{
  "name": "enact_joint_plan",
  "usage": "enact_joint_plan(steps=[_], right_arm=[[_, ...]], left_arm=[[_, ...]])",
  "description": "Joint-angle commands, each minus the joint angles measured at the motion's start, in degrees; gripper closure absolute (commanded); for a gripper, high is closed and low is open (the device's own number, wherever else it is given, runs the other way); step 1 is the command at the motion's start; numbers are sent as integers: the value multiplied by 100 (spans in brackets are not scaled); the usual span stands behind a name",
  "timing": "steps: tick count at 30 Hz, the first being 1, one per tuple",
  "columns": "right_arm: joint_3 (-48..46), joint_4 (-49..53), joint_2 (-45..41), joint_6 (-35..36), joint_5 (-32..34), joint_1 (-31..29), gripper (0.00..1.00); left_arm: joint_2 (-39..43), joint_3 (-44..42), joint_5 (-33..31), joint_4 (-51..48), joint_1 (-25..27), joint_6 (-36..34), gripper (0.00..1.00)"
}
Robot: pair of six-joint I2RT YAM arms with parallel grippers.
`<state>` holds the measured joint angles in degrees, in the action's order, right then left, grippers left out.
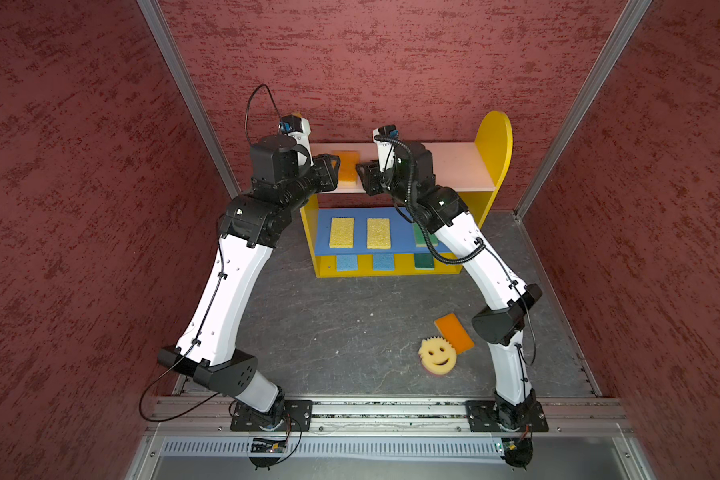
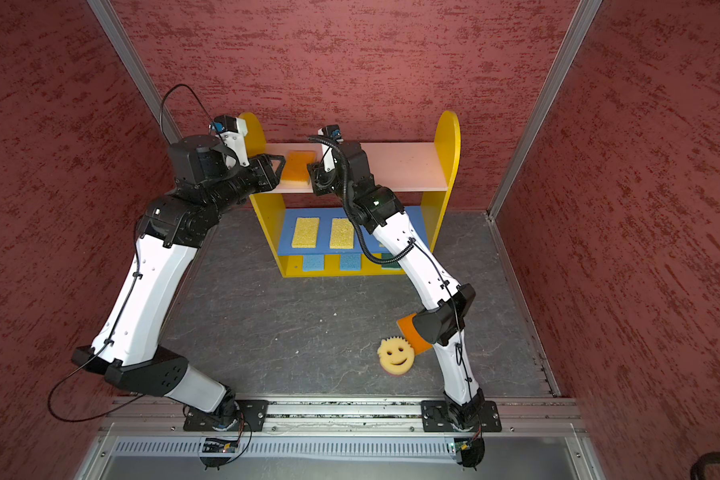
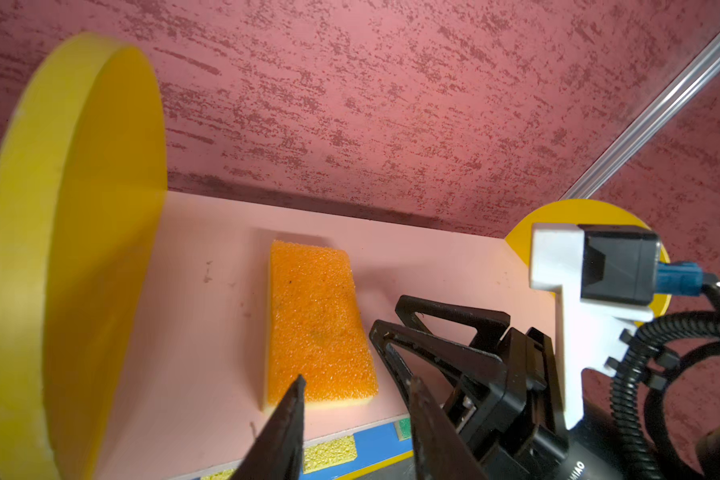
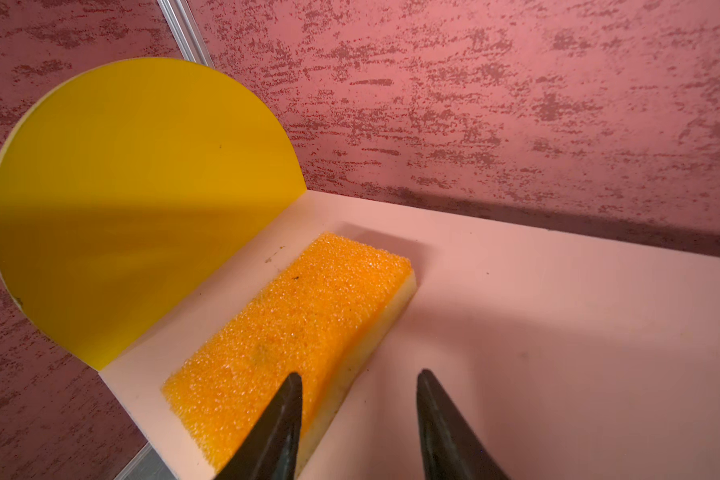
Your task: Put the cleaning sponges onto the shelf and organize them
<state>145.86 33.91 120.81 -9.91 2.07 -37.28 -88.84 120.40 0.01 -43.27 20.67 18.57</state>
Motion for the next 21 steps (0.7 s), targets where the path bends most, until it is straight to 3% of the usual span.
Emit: enact_joint_plan(steps=[1, 5, 21], right_arm=[[91, 37, -243, -172, -269, 28, 65], [91, 32, -175, -295, -465, 27, 79], [103, -45, 148, -547, -951, -25, 83]], left_arm=[[-60, -164, 61, -39, -110, 67, 67], [-110, -282, 93, -33, -140, 103, 67], [-244, -542, 136, 55, -182, 249, 68]])
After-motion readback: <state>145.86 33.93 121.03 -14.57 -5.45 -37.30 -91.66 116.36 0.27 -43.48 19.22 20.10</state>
